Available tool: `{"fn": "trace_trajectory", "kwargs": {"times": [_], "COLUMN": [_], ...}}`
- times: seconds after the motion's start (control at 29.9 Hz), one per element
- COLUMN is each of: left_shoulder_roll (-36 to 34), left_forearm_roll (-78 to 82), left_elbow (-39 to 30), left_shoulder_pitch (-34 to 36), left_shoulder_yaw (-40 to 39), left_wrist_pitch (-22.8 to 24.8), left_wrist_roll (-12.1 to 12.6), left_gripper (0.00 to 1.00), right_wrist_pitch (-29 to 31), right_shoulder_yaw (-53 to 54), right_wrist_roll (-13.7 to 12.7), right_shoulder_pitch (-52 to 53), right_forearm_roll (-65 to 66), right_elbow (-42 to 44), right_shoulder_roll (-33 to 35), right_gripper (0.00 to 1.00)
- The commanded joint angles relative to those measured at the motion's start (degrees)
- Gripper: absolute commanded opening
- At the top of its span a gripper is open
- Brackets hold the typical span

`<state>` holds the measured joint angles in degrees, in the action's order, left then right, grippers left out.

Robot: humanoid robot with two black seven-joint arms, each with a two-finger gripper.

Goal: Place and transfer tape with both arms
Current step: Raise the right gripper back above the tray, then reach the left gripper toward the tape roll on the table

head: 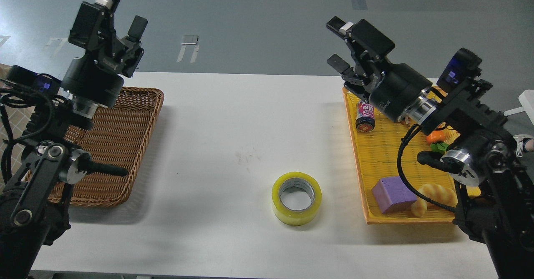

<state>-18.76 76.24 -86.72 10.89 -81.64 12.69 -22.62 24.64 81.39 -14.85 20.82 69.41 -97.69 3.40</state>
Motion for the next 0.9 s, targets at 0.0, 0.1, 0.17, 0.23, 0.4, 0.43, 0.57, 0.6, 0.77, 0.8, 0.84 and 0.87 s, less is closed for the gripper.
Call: {"fn": "trace_trajectory", "kwargs": {"times": [0.0,0.1,0.17,0.23,0.4,0.43,0.57,0.6,0.77,0.8,0.84,0.87], "left_shoulder_roll": [-0.3,-0.4,-0.3,0.3,0.0,-0.3,-0.8,-0.8,-0.8,-0.7,-0.4,0.1], "left_forearm_roll": [6.5,9.6,13.4,20.3,31.0,34.0,43.4,47.9,48.8,48.8,48.8,48.8], "left_elbow": [-0.3,-1.8,-2.8,-4.8,-8.1,-8.3,-8.2,-8.3,-8.6,-8.6,-8.6,-8.6], "left_shoulder_pitch": [-1.7,-2.9,-3.4,-3.9,-5.7,-5.9,-7.1,-7.8,-9.1,-8.9,-8.7,-8.6], "left_shoulder_yaw": [3.7,6.0,7.7,9.6,13.4,14.0,16.2,16.8,22.2,23.1,23.2,23.4], "left_wrist_pitch": [-1.7,-3.8,-6.4,-11.3,-13.1,-13.1,-13.1,-13.2,-13.2,-13.1,-13.1,-13.1], "left_wrist_roll": [-1.5,-1.5,-1.4,-1.2,-0.2,0.6,3.2,3.6,3.8,3.8,3.9,4.0], "left_gripper": [0.98,0.98,0.98,0.98,0.98,0.98,0.98,0.98,0.98,0.98,0.98,0.98], "right_wrist_pitch": [3.4,3.4,3.4,3.4,3.4,3.4,3.4,3.4,3.4,3.4,3.4,3.4], "right_shoulder_yaw": [4.3,7.7,10.3,12.6,15.9,16.3,16.3,16.3,16.5,17.0,17.4,17.6], "right_wrist_roll": [-0.2,0.1,0.2,0.3,0.3,0.3,1.2,1.3,1.5,1.5,1.5,1.5], "right_shoulder_pitch": [-1.0,-1.7,-1.8,-2.0,-3.2,-3.2,-3.2,-3.3,-4.0,-4.0,-4.1,-4.1], "right_forearm_roll": [-4.6,-8.8,-12.6,-15.1,-15.7,-15.9,-19.0,-20.2,-20.5,-20.7,-20.7,-20.7], "right_elbow": [-0.4,-0.6,-0.3,0.2,1.8,2.3,3.1,3.0,2.9,3.0,3.0,3.0], "right_shoulder_roll": [0.2,0.2,0.2,0.1,0.1,0.1,0.0,-0.1,-0.2,-0.3,-0.3,-0.3], "right_gripper": [1.0,1.0,1.0,1.0,1.0,1.0,1.0,1.0,1.0,1.0,1.0,1.0]}}
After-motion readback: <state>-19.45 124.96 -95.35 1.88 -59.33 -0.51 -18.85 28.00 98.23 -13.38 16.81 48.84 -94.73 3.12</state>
